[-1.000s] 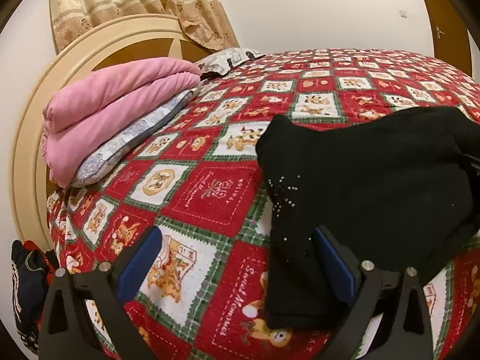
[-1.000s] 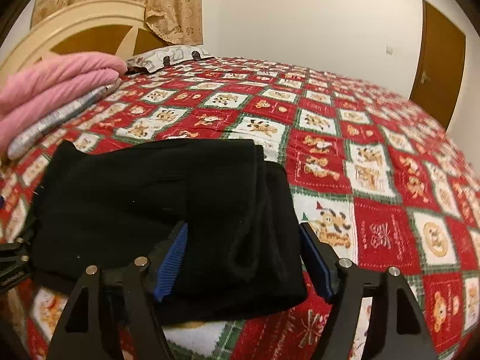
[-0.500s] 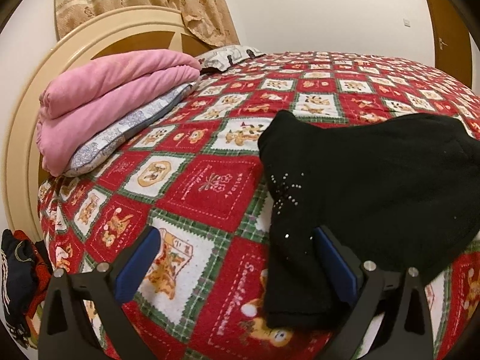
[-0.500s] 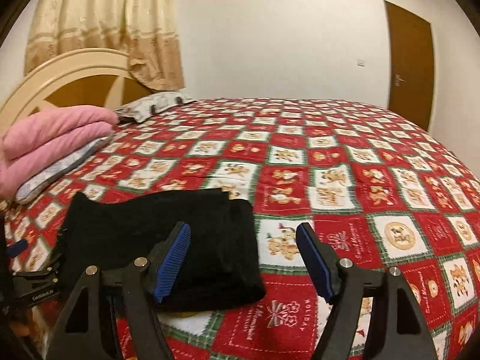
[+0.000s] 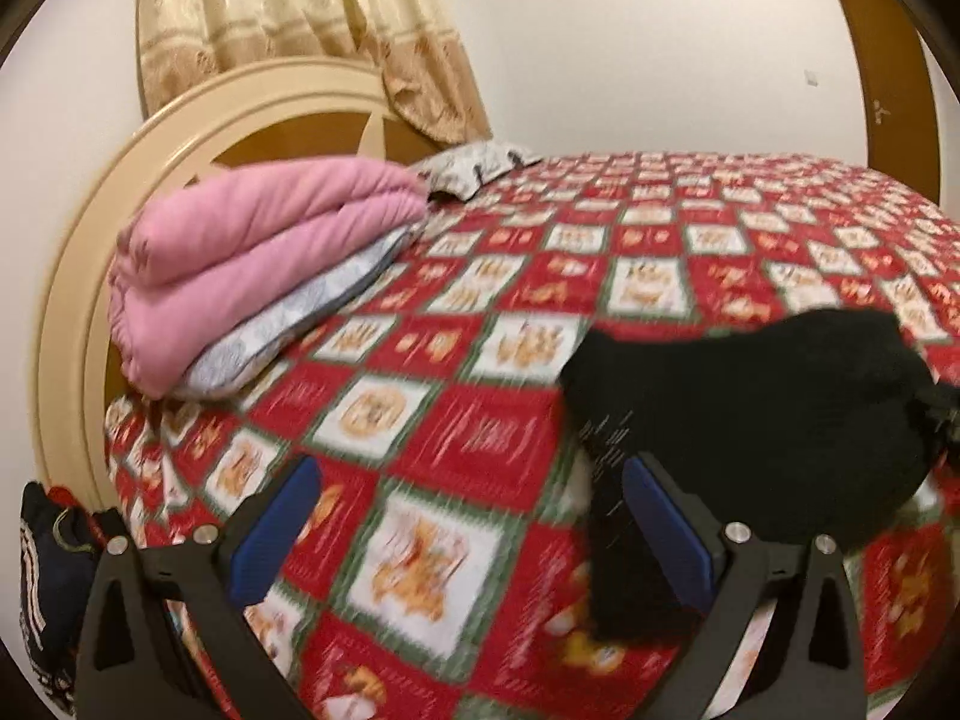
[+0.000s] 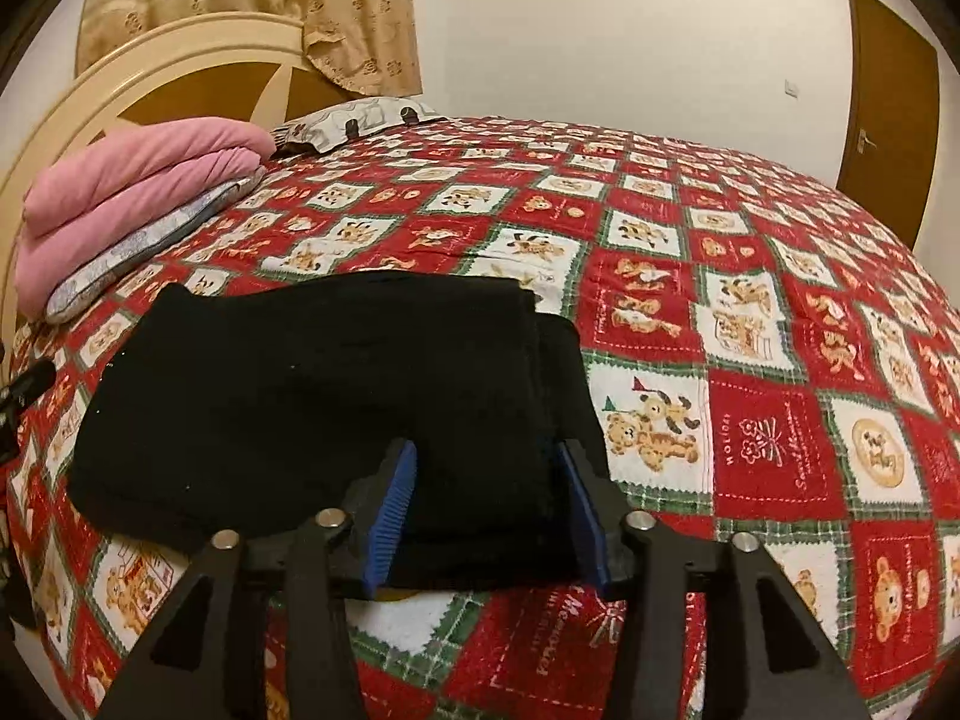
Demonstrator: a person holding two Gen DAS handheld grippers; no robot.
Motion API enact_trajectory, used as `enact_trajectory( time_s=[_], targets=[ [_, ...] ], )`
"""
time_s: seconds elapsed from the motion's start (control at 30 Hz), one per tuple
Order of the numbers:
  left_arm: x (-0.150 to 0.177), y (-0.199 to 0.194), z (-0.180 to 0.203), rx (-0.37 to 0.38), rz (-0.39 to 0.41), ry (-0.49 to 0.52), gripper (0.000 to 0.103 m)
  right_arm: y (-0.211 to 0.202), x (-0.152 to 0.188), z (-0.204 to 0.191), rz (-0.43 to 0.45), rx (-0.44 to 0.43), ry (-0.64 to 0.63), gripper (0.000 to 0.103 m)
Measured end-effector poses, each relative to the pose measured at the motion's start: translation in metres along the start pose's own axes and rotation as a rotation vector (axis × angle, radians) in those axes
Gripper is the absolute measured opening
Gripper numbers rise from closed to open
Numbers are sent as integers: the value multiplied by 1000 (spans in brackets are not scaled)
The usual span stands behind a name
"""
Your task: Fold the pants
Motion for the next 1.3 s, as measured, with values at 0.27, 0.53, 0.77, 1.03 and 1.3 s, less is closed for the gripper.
enact_trajectory(
  time_s=[0.27,0.53,0.77,1.03,1.3],
  targets=[
    [-16,22,69,168,-41,6,103,4,3,14,-8,-35,92,77],
    [22,47,74,217,-200,-57,103,-2,12,34,-17,-94,248,89],
    [30,1,68,149,-110,10,103,-63,43,16,76,-68,309,89],
    [57,-56,70,182,-49,-10,103,-119,78,-15,96,-71,236,90],
    [62,-108,60,193,20,-28,103,-171,97,-29,151,-81,230,90]
  ],
)
Point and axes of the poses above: each gripper's, at about its wrist camera, not at the fingertips, and y roughly the way its jaws point, z to its right, x to its underside, the point moved 8 cm from there along y, roughly the way its jaws point, and after that the axes turned 5 degrees about -z, right-handed, at the moved point
